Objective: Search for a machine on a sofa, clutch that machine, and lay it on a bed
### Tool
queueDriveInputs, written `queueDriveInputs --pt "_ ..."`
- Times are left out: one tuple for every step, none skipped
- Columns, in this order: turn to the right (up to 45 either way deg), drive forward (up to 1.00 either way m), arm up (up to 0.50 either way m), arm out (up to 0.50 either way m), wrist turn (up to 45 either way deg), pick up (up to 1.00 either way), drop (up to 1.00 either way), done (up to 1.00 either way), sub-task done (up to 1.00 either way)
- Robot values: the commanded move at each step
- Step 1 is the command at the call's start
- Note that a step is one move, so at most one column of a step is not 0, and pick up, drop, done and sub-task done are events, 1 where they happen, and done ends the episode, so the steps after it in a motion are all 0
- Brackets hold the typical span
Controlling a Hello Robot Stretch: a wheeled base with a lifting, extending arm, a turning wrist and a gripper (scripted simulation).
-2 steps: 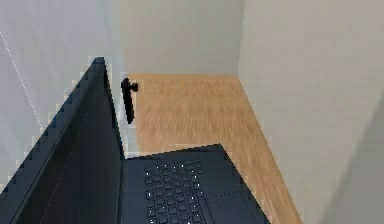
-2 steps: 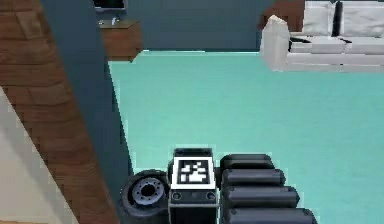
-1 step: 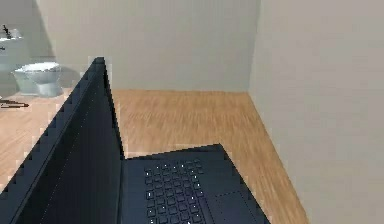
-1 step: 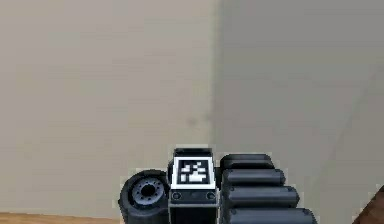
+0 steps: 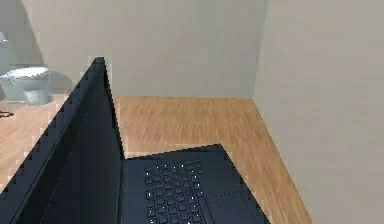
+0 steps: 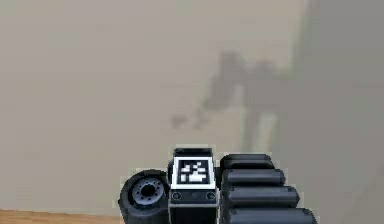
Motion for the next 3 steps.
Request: queueDriveInputs --pt "-36.0 0.0 0.0 0.0 0.0 0.0 0.0 0.0 0.0" --pt "0.0 0.3 0.0 0.0 0.0 0.0 0.0 0.0 0.0" --pt "-45.0 0.0 0.0 0.0 0.0 0.0 0.0 0.0 0.0"
